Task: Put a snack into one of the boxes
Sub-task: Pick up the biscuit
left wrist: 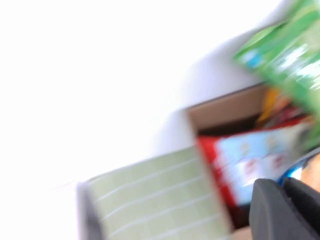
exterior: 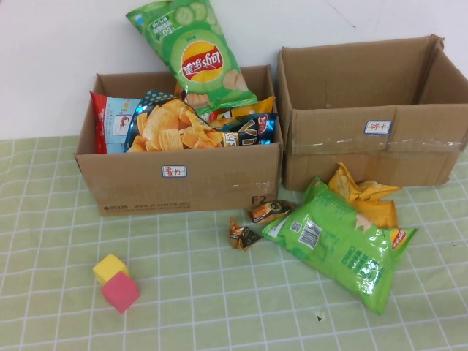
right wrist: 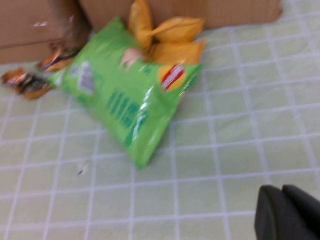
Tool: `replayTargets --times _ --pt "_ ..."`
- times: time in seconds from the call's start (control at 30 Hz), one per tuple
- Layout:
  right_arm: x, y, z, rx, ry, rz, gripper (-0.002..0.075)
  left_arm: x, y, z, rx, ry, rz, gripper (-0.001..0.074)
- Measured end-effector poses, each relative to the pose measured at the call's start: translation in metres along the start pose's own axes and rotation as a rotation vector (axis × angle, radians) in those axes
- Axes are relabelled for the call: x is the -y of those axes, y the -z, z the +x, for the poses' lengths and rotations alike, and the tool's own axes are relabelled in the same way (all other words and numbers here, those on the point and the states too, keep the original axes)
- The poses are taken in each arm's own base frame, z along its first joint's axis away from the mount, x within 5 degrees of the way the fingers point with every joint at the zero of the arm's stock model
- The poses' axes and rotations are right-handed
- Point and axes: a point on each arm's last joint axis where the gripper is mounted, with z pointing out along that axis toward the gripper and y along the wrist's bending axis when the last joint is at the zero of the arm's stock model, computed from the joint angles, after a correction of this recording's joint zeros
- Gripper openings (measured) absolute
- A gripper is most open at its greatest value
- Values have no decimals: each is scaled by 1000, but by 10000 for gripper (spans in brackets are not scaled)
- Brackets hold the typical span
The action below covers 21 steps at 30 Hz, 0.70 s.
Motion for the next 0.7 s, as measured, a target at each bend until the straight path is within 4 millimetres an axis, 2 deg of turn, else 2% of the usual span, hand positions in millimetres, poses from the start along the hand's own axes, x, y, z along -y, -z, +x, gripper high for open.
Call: replayTargets --times 0.1,0.17,0.3,0.37,0.43,0.47,0.5,0.6,0.7 --pt "-4 -1 2 -29 20 -44 -2 -10 26 16 -11 -8 -81 4" --pt "-7 -3 3 -50 42 -80 -2 -12 43 34 -6 2 -93 1" --pt "-11 -11 2 -82 66 -124 -2 -10 70 83 1 21 -85 0" --pt "-11 -18 -4 -64 55 -123 -2 -8 81 113 -1 35 -76 0" --pt "-11 -25 -15 -13 -6 -116 -2 -6 90 142 -1 53 -72 0" --pt "-9 -34 -28 40 -83 -90 -2 -4 94 169 -7 72 -78 0" --pt "-8 -38 -36 55 -113 -77 -2 -4 96 182 -10 78 -85 0" --pt "-8 -55 -56 44 -158 -55 -2 -2 100 215 -14 89 -98 0" --pt "-10 -76 -78 4 -204 -55 -2 -3 106 237 -4 79 -116 0"
